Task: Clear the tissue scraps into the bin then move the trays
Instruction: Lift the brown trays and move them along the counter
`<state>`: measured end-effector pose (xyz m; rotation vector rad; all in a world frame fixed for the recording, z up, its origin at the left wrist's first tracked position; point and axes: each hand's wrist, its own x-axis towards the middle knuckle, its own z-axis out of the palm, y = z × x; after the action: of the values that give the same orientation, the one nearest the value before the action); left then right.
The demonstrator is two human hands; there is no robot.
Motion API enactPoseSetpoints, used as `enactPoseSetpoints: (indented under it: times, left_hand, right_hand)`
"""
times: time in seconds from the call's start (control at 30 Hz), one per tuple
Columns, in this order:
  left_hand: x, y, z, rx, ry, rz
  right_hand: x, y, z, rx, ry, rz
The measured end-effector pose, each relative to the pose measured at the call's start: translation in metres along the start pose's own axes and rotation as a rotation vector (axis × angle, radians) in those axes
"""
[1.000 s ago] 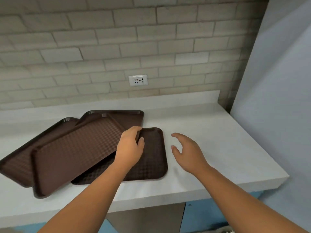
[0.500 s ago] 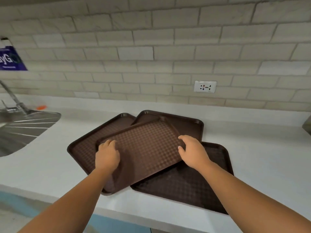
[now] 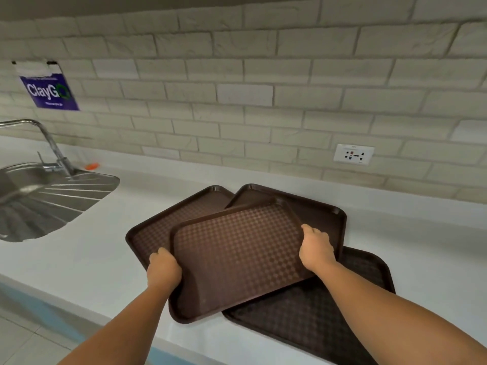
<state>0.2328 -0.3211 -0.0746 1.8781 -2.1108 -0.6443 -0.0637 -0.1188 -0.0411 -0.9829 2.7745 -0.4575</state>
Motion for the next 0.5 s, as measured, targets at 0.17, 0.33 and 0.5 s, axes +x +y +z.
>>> enactPoseSetpoints:
  times: [0.17,0.33,0.5]
  left_hand:
    - [0.008,0.014,-0.009,-0.211,0.05,-0.033]
    - [-0.012,0.059,-0.025,-0.423,0.145,0.151]
    - [-0.04,0.129,-0.015,-0.507,0.202,0.3]
  right_hand:
    - [0.008,0.009,-0.001,0.209,0.02,0.209]
    - [0.007,0.041,-0.014,0.437,0.164,0.276]
    - [-0.002,0.105,-0.053,0.539,0.354,0.254]
